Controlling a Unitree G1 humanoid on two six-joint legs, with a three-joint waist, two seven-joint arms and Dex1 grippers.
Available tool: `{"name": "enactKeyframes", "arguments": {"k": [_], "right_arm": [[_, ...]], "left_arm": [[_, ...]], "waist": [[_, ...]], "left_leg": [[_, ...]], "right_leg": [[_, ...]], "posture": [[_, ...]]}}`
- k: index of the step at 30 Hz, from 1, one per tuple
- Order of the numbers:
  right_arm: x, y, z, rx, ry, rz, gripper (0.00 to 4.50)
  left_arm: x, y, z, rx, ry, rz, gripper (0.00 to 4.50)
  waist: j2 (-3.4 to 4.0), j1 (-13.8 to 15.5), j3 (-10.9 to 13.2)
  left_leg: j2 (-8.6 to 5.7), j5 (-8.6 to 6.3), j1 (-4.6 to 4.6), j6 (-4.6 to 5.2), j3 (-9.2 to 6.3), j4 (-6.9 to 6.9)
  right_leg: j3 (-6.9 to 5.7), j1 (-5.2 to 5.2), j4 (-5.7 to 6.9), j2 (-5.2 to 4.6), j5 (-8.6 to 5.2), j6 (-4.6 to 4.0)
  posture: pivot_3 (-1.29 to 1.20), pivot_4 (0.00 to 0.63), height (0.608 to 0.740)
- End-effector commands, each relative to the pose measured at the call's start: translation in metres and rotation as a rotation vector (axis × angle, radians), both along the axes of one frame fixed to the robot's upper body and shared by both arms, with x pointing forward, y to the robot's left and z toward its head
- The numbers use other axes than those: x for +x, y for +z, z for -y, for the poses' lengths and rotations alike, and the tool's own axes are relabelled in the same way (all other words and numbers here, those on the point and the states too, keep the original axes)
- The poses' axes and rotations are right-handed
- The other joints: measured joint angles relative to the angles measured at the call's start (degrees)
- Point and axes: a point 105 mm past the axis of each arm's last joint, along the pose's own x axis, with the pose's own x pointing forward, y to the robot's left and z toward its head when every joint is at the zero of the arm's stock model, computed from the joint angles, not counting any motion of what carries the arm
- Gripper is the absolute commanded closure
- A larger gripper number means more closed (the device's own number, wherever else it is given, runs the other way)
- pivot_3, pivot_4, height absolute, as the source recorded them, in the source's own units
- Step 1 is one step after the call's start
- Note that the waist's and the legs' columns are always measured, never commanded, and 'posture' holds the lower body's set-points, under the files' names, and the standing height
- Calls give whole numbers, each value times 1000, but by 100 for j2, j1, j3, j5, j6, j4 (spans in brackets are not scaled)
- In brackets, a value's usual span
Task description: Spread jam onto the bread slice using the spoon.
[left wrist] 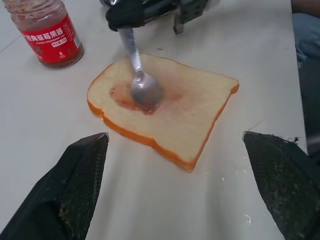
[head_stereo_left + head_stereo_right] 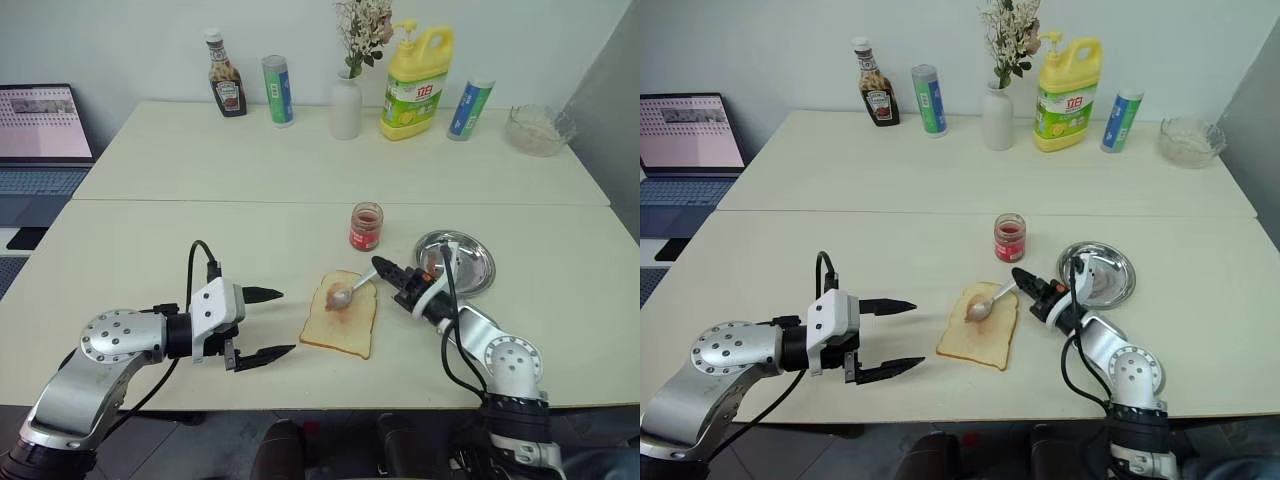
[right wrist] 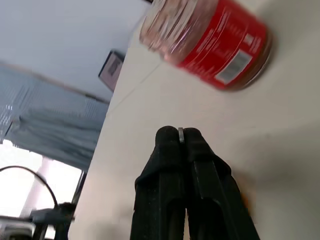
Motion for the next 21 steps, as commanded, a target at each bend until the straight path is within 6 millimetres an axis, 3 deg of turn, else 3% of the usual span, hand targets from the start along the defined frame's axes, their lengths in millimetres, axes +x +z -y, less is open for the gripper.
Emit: {"name": "enactKeyframes", "arguments": {"k": [1, 6, 12, 21], "right_arm": [[-3, 13, 0, 16, 17, 37, 4477], [19, 23, 7, 95, -124, 22, 4477], [34, 17, 3, 101, -205, -24, 4477], [2, 19, -24, 70, 54, 7, 4477]], "left_arm": [[2, 7, -3, 4, 1, 33, 0], [3, 6, -6, 17, 2, 41, 0], [0, 4, -5, 18, -14, 29, 0], [-1, 2, -5, 21, -20, 28, 0]], "waist": [[-1, -2, 0], [0, -7, 0], [0, -29, 0], [0, -40, 0]], "left_leg": [[0, 0, 0, 0, 0, 0], [2, 0, 1, 0, 0, 1], [2, 0, -1, 0, 0, -1], [2, 0, -1, 0, -1, -1]], "right_leg": [[0, 0, 1, 0, 0, 0], [0, 0, 2, 4, 1, -1], [0, -1, -1, 2, 1, -1], [0, -1, 1, 2, 1, -1]], "posture": [[0, 150, 740], [0, 150, 740], [0, 150, 740], [0, 150, 740]]}}
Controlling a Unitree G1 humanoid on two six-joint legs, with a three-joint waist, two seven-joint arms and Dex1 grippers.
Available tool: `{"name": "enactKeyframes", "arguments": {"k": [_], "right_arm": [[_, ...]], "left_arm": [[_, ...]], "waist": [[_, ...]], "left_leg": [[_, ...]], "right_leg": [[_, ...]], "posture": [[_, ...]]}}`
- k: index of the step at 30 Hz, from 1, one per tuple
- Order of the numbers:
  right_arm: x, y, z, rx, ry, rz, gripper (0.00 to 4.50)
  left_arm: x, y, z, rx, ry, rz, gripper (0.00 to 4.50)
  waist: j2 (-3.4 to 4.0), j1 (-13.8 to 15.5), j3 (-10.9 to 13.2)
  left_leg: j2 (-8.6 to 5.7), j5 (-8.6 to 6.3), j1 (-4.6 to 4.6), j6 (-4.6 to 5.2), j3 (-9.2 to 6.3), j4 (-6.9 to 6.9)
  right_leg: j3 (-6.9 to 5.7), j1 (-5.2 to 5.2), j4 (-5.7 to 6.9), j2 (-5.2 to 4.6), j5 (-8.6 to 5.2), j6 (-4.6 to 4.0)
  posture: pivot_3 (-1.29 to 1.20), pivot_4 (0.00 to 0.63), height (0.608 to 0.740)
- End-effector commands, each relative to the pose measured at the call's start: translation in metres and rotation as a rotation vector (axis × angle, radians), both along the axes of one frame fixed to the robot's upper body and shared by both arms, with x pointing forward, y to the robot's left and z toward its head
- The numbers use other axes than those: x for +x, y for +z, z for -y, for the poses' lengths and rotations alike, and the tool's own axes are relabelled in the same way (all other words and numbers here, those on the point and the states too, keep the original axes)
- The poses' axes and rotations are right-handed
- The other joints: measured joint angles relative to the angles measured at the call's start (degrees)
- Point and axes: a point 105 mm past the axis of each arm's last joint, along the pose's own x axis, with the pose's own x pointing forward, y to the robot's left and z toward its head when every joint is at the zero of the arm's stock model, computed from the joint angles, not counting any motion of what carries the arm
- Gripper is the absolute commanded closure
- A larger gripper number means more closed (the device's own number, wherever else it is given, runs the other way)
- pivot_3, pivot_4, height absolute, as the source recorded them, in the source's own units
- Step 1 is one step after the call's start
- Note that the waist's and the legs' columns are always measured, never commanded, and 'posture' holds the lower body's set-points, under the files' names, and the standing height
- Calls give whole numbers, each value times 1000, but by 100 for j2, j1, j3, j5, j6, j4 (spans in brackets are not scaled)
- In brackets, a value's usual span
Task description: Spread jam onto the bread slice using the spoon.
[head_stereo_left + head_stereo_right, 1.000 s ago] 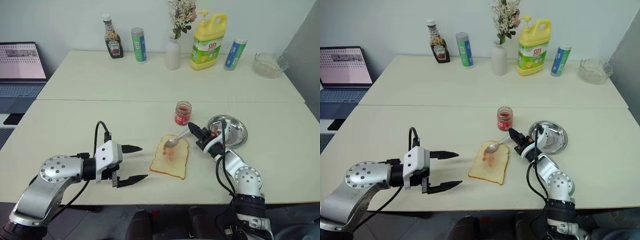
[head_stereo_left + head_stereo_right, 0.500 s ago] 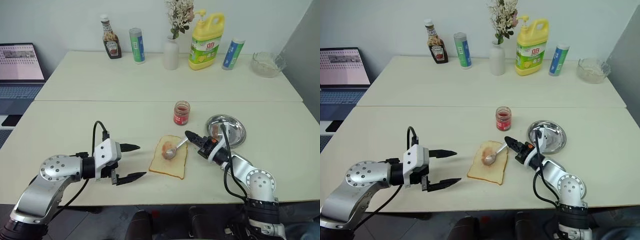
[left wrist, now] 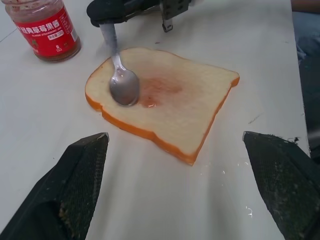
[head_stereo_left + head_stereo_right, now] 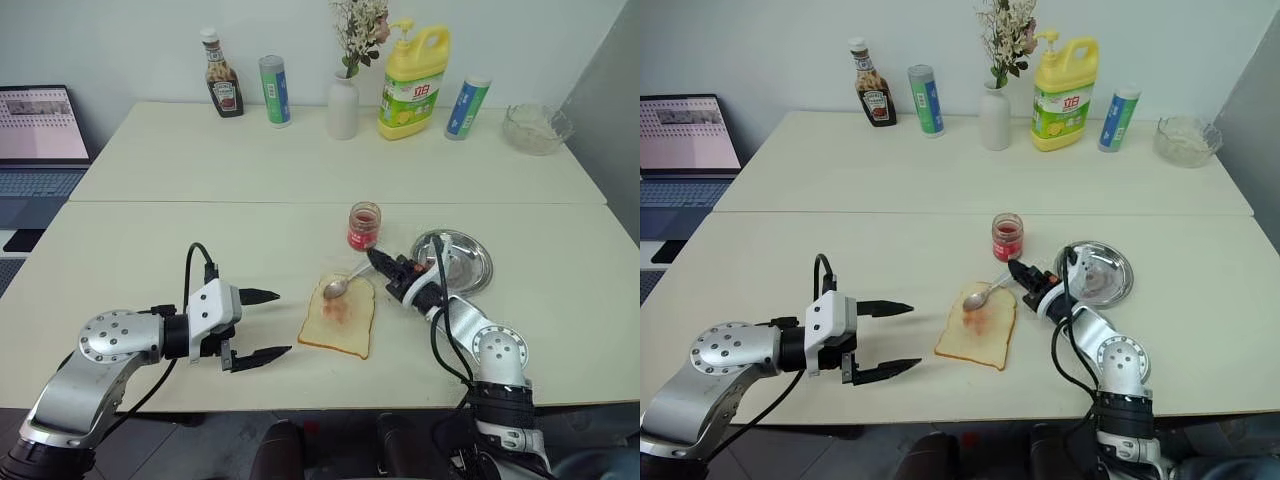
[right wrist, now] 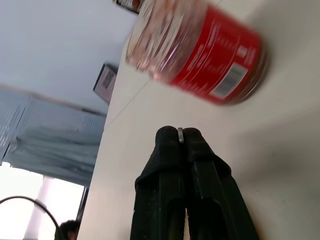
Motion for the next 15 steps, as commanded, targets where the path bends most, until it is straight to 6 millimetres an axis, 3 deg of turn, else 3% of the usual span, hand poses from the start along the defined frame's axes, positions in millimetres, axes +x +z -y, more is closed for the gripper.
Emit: {"name": "enactKeyframes", "arguments": {"k": [1, 6, 11, 15], "right_arm": [[-18, 17, -8, 19, 117, 74, 4477], [-28, 12, 7, -77, 174, 106, 4477], [-29, 20, 23, -113, 188, 165, 4477], [-6, 36, 28, -67, 85, 200, 4477]], "left_arm": [[0, 5, -2, 10, -7, 33, 0], [1, 5, -1, 11, -11, 37, 0], [2, 4, 0, 12, -17, 38, 0], [1, 3, 0, 13, -27, 36, 0]], "waist": [[0, 4, 0], [-1, 8, 0], [-1, 6, 0], [-1, 0, 0]], "left_leg": [[0, 0, 0, 0, 0, 0], [-1, 0, -1, 0, 0, 2], [-1, 0, 1, 0, 1, 1], [0, 0, 1, 0, 1, 2]], "right_leg": [[0, 0, 0, 0, 0, 0], [-1, 1, -2, -1, 0, 0], [0, 1, -2, 0, -1, 1], [0, 1, -1, 1, 0, 1]], "posture": [[0, 150, 740], [0, 150, 740], [0, 150, 740], [0, 150, 740]]}}
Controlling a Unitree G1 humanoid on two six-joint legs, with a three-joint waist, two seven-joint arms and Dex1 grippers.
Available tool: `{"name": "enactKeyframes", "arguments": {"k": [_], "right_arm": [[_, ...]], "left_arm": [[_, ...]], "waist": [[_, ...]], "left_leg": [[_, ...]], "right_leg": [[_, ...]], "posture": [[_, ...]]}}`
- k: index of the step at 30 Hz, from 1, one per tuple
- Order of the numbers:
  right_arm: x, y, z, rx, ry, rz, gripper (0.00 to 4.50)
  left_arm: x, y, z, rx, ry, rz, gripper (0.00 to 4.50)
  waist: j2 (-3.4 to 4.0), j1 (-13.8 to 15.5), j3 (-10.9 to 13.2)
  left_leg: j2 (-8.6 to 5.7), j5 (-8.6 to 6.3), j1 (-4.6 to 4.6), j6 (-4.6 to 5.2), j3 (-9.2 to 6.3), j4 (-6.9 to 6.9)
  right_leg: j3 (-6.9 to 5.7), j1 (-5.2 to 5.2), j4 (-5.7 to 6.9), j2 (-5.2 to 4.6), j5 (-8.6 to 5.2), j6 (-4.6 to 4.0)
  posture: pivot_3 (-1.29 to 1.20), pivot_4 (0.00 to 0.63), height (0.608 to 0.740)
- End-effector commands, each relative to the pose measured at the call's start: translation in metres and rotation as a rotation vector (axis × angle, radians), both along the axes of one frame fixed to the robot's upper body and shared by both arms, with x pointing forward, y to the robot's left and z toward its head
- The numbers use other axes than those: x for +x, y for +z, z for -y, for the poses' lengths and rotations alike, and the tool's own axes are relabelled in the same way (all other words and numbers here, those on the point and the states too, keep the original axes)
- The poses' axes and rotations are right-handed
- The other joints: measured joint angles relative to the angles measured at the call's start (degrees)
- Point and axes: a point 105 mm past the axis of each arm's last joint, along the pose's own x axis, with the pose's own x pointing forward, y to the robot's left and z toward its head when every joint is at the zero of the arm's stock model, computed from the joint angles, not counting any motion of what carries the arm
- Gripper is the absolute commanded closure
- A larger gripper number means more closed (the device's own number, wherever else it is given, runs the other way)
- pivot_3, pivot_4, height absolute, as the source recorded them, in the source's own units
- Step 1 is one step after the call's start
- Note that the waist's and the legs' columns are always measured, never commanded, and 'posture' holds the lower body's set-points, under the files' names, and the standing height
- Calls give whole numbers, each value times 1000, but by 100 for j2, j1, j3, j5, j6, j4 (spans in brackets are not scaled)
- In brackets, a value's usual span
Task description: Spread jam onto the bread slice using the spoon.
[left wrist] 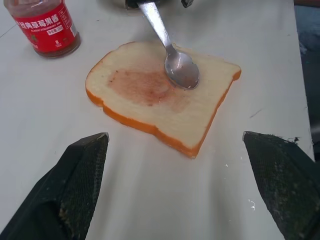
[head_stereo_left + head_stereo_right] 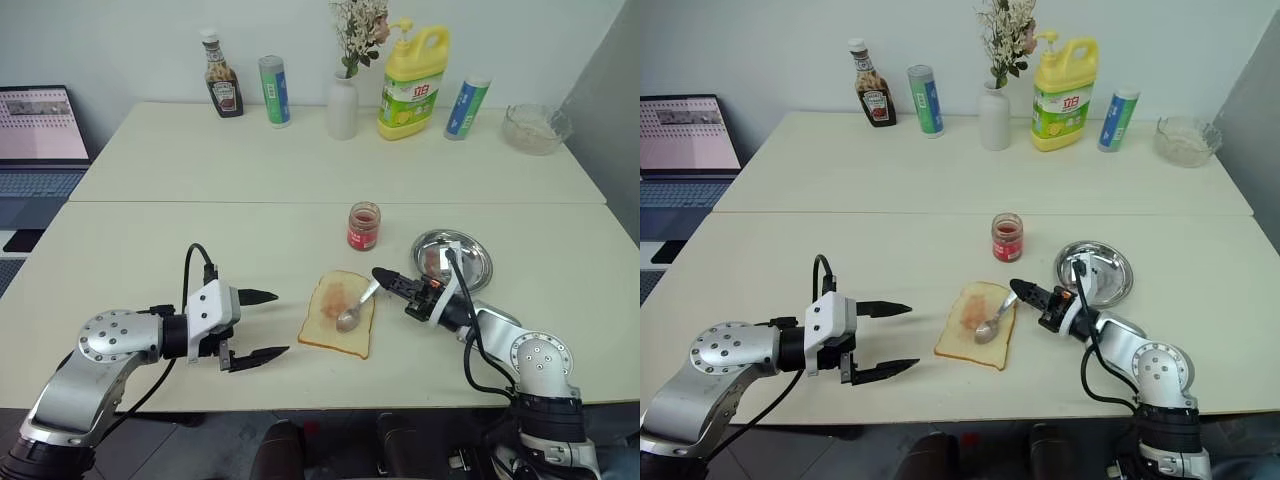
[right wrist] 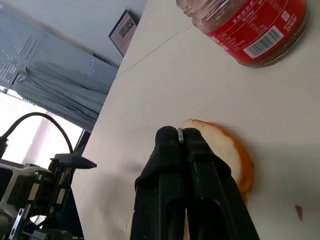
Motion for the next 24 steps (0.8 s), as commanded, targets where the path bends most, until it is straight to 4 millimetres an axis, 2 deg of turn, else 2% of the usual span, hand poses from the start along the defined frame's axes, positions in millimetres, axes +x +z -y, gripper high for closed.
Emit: {"name": "enactKeyframes", "arguments": {"k": [1, 5, 8, 12, 18, 24], "right_arm": [[22, 25, 3, 65, -95, 76, 4477], [43, 22, 2, 65, -172, 68, 4477], [49, 15, -2, 53, -181, 49, 4477], [41, 8, -5, 39, -121, 23, 4477], [23, 6, 17, 36, -93, 13, 4477], [10, 16, 14, 23, -33, 53, 4477]], "left_arm": [[0, 5, 3, 0, -25, 30, 0], [-1, 4, 5, -1, -34, 30, 0], [-1, 3, 6, -1, -37, 31, 0], [-1, 3, 7, -3, -39, 32, 0], [0, 1, 9, -9, -42, 29, 0], [1, 1, 10, -11, -49, 29, 0]], "waist": [[0, -21, 0], [-1, -55, -1], [-1, -51, -1], [-1, -52, -1], [-1, -35, -1], [-1, -57, -1]], "left_leg": [[0, 0, 1, 0, 1, 1], [0, 0, -1, 0, 0, 0], [-1, 0, -3, 0, 0, -1], [-1, 0, -3, 0, 0, -1], [-2, 0, -3, 0, 0, -2], [-1, 0, 0, 0, -1, 0]], "right_leg": [[1, 0, 2, 0, 0, 0], [0, 0, 0, 1, 1, -1], [-1, -1, -2, -1, 2, -1], [0, -1, -2, -3, 2, -2], [-1, 0, -3, -4, 1, -1], [0, 1, 2, 0, 2, -1]], "posture": [[0, 150, 740], [0, 150, 740], [0, 150, 740], [0, 150, 740], [0, 150, 740], [0, 150, 740]]}}
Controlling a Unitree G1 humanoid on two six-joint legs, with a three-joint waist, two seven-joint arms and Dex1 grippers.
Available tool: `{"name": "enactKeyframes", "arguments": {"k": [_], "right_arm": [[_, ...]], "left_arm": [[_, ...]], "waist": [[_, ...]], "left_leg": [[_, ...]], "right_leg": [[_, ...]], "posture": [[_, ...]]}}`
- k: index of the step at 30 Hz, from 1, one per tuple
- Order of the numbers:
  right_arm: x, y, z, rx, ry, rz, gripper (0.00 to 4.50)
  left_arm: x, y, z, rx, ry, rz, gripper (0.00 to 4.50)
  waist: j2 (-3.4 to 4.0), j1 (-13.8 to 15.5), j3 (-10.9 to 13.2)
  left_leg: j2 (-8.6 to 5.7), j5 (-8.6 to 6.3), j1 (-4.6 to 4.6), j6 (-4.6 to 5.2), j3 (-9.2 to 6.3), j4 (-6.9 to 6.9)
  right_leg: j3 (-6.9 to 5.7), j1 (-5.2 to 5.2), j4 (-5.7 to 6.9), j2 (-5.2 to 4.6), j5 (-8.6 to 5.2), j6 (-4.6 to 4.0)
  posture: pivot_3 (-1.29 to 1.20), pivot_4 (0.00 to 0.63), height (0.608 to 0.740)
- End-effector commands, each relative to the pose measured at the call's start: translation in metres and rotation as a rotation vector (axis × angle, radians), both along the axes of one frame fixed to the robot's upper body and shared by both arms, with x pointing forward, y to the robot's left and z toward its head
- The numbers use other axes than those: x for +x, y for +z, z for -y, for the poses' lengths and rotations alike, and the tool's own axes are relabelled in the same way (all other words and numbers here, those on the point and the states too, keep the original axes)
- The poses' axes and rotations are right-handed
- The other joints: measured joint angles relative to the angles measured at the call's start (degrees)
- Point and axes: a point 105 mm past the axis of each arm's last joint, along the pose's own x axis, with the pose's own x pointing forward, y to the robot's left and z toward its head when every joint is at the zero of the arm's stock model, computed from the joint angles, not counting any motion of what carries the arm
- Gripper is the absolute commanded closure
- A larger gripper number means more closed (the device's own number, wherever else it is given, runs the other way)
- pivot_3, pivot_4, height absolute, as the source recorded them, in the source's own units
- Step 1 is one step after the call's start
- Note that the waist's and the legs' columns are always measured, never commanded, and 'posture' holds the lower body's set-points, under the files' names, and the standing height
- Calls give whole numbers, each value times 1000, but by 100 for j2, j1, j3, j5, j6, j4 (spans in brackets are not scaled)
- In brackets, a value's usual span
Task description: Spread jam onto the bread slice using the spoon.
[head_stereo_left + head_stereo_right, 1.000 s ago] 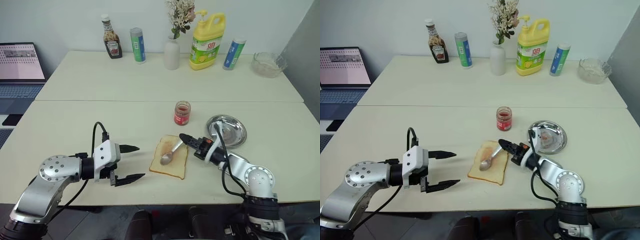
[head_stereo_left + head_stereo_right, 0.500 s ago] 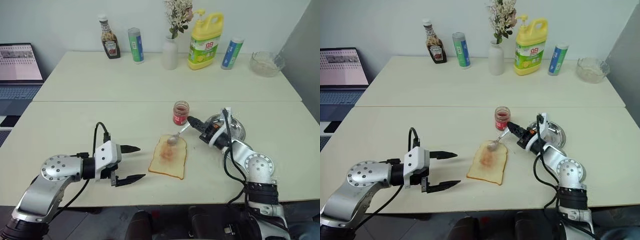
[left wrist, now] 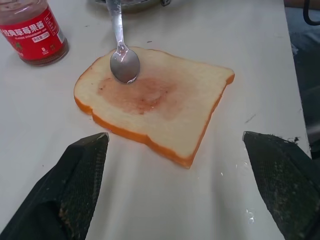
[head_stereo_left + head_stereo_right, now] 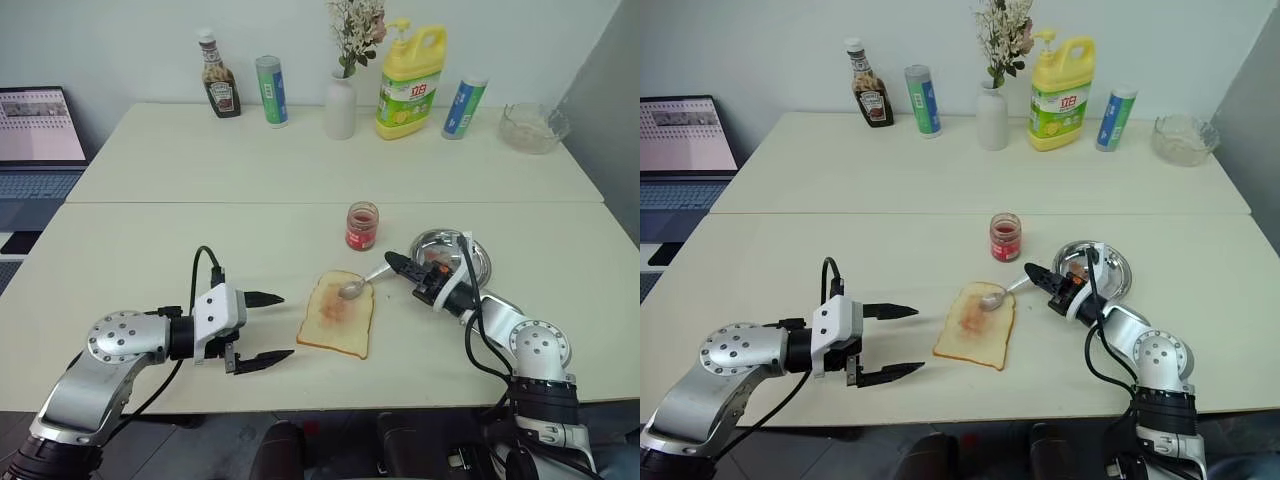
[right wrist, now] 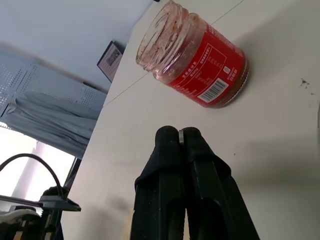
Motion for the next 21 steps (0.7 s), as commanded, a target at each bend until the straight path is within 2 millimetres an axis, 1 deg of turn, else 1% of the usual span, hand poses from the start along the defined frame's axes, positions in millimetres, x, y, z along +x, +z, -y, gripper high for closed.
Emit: {"name": "enactKeyframes", "arguments": {"k": [1, 5, 10, 13, 16, 18, 21], "right_arm": [[-10, 17, -5, 3, 56, 67, 4477], [-25, 24, -11, -42, 155, 129, 4477], [-25, 38, -8, -12, 143, 175, 4477], [-22, 46, -1, 2, 99, 204, 4477], [-18, 57, 12, 9, 31, 240, 4477], [-15, 70, 34, 8, -66, 284, 4477], [-14, 81, 58, -5, -168, 311, 4477]], "left_arm": [[0, 4, 2, -3, -22, 23, 0], [-1, 4, 2, -2, -27, 22, 0], [-1, 5, 3, -8, -27, 21, 0], [0, 11, 5, -30, -24, 24, 0], [4, 26, 11, -73, -23, 47, 0], [10, 46, 22, -131, -26, 81, 0], [14, 64, 34, -187, -44, 91, 0]], "waist": [[0, -3, 0], [0, 1, 0], [0, -2, 0], [0, -2, 0], [0, 7, 0], [-1, 43, 0], [-1, 87, 0]], "left_leg": [[0, 0, 0, 0, 0, 0], [0, 0, -3, 0, -1, 0], [0, 0, -1, 0, 0, 0], [0, 0, -2, 0, -1, 1], [-1, 0, -3, 0, -1, 2], [-2, 0, -4, 0, -2, 4], [-5, 0, -5, 0, -1, 8]], "right_leg": [[0, 0, 0, 0, 0, 0], [-1, 0, -4, 0, 0, 0], [0, 0, -2, 0, 0, 0], [0, 0, -2, 0, 0, 1], [0, 0, -2, 0, 0, 1], [-1, 1, -2, -1, 0, 2], [0, 4, -5, -3, 3, 8]], "posture": [[0, 150, 740], [0, 150, 740], [0, 150, 740], [0, 150, 740], [0, 150, 740], [0, 150, 740], [0, 150, 740]]}}
